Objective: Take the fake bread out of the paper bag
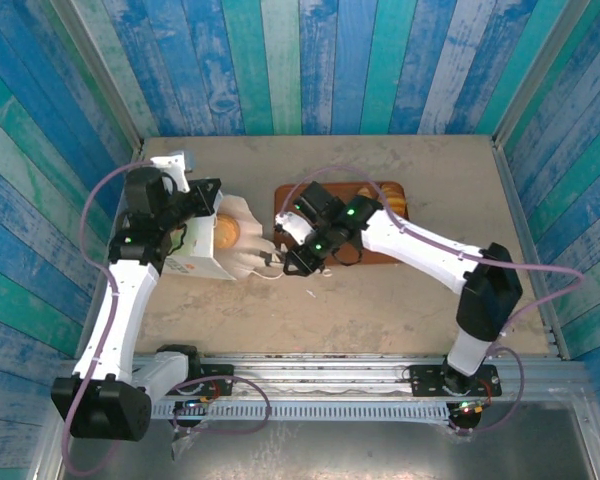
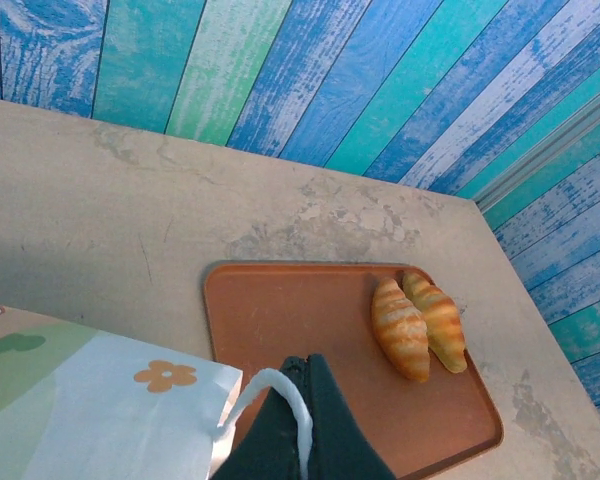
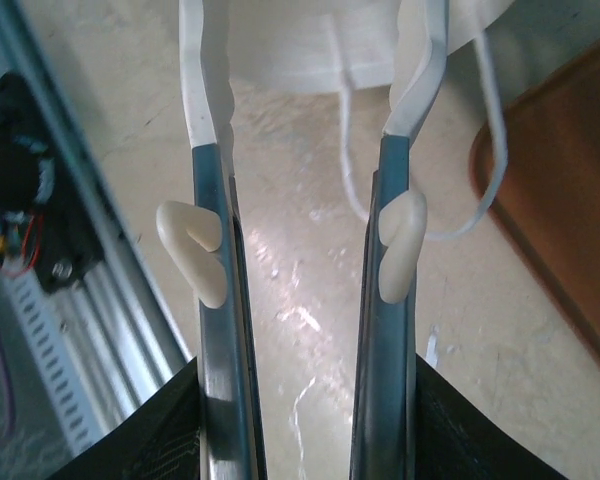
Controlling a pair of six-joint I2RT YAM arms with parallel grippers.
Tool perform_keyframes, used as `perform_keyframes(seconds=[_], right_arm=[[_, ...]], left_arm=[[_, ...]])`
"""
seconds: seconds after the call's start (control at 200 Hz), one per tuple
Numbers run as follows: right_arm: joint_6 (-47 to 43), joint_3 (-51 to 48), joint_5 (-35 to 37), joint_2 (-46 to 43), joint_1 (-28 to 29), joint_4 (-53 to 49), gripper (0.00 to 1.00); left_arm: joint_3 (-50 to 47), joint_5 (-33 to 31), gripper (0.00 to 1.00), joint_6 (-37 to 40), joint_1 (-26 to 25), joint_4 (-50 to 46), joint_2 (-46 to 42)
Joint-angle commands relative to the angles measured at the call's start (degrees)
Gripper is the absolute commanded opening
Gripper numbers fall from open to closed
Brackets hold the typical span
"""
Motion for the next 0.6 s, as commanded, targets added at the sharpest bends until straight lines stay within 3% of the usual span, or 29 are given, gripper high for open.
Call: perform_keyframes(seconds=[0.0, 0.28, 0.386, 0.596], right_arm=[[7.25, 3.50, 1.27, 2.64, 0.05, 7.30, 0.47], [15.62, 8.17, 3.01, 10.41, 0.33, 8.74, 0.47], [15.58, 10.04, -0.98, 12.75, 0.47, 9.31, 0.47], [16.39, 13.50, -0.57, 16.78, 1.15, 9.03, 0.48]], left_arm=[[-0.61, 0.82, 0.00, -0.36, 0.02, 1.93, -1.42], [-0.44, 2.55, 0.00, -0.82, 0.02, 2.58, -0.45], [-0.01, 3.62, 0.00, -0.09, 0.02, 1.61, -0.05], [0.79, 5.56, 0.00, 1.87, 0.02, -1.30, 0.77]])
